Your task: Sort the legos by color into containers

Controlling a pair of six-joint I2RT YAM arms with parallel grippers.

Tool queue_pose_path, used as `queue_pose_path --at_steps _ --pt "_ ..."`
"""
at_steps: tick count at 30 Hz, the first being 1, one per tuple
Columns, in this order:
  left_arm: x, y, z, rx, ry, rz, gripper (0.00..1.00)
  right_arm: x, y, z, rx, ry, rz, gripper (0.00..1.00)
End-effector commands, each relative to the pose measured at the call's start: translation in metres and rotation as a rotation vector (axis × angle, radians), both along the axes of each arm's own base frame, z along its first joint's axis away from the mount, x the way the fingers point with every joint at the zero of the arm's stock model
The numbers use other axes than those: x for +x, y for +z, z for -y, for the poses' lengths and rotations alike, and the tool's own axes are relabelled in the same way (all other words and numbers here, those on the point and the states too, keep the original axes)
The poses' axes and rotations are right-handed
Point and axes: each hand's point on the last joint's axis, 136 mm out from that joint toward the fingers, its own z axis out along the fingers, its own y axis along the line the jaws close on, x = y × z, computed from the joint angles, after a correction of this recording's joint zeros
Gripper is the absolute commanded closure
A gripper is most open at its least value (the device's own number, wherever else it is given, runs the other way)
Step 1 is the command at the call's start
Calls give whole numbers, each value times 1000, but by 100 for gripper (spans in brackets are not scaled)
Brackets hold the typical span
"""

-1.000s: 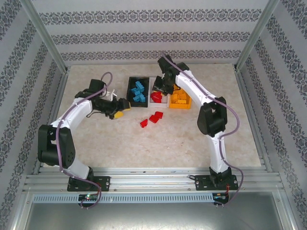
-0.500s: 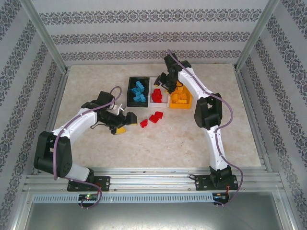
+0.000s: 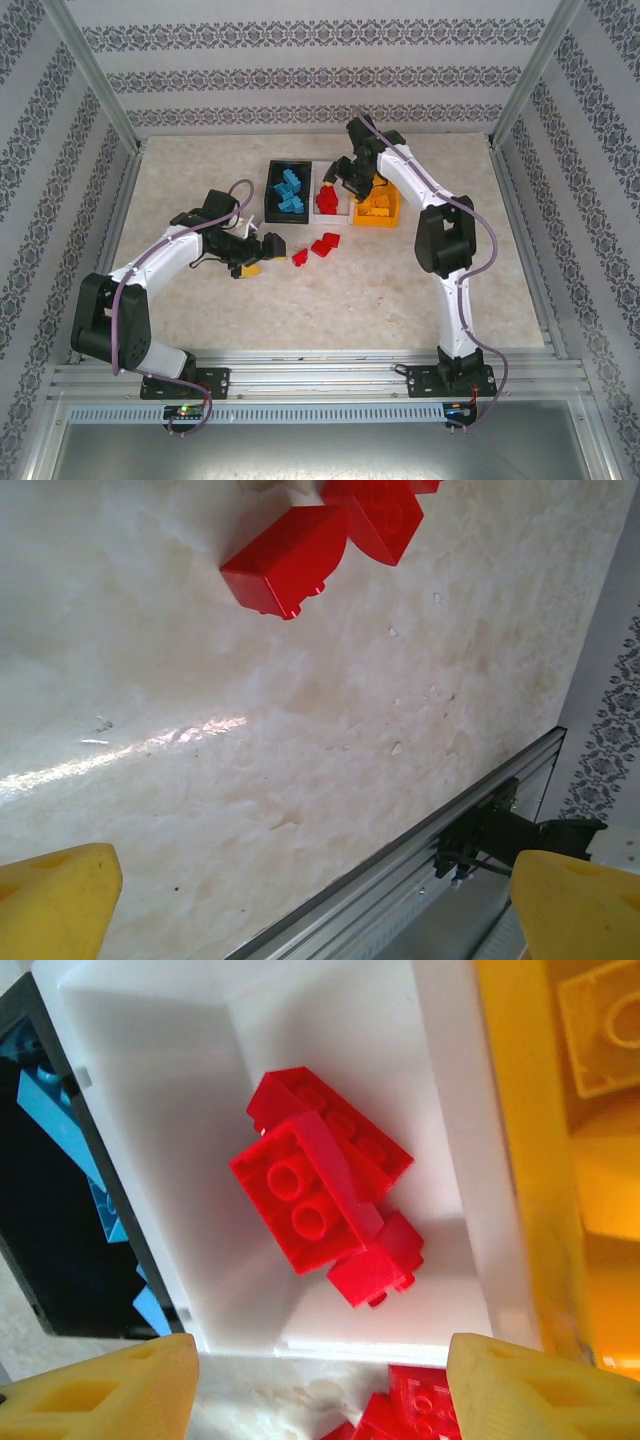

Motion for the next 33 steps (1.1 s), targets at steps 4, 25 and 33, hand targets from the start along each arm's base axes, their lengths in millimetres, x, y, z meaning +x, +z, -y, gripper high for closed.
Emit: queue_pose_path --at_steps 4,25,33 --pt "6 1 6 56 -57 43 0 -35 28 3 -10 28 73 30" --pt "32 -29 22 275 -291 76 10 -214 -81 0 -79 57 -156 26" --pt "44 -40 43 309 -344 81 12 -216 -77 -9 -90 105 -180 25"
